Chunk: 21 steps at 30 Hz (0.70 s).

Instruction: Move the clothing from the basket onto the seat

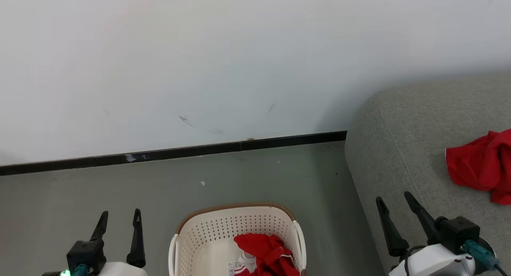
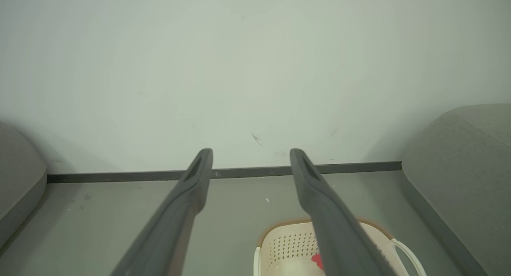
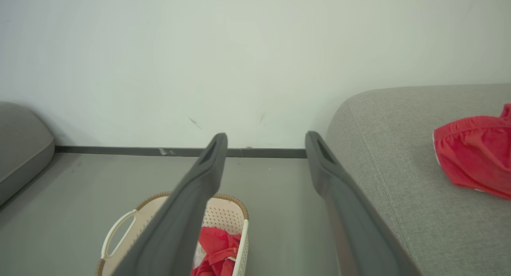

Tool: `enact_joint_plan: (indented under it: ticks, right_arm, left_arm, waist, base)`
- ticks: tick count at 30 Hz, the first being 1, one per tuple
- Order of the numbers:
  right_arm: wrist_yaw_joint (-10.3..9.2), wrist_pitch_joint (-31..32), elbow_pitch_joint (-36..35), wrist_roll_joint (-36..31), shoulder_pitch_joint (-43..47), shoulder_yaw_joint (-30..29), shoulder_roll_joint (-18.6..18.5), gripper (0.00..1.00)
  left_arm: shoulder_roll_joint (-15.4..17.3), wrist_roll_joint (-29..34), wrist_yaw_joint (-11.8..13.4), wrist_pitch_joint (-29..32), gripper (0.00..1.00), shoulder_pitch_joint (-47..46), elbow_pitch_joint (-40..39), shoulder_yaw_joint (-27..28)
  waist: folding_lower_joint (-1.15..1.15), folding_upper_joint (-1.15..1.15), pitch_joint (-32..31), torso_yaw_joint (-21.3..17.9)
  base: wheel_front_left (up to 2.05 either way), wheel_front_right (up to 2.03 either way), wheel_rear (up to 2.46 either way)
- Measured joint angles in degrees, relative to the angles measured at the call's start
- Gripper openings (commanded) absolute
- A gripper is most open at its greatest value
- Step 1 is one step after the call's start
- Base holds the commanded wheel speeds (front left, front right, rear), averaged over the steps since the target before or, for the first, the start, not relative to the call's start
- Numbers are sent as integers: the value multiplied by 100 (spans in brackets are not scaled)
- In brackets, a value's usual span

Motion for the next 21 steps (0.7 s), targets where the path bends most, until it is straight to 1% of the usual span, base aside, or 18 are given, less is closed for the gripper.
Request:
enact_joint_plan:
  ticks: [5, 9, 12, 21]
  right_arm:
    - [0, 0, -54, 46, 7, 22, 4, 100]
    - [0, 0, -151, 52, 5, 83, 4, 100]
    - [0, 0, -178, 38, 3, 122, 4, 100]
    - [0, 0, -367, -2, -8, -73, 8, 100]
  left_arm:
    - [13, 0, -4, 0, 100, 2, -21, 0]
    - [107, 46, -79, 2, 100, 2, -10, -66]
    - [116, 96, -104, 36, 100, -6, 8, -159]
    - [136, 342, -380, 382, 100, -352, 163, -616]
  waist:
    - [0, 0, 43, 18]
    - [0, 0, 118, 18]
    - [0, 0, 179, 13]
    - [0, 0, 429, -27]
  base:
    - [0, 0, 0]
    - [0, 0, 0]
    - [0, 0, 0]
    - [0, 0, 0]
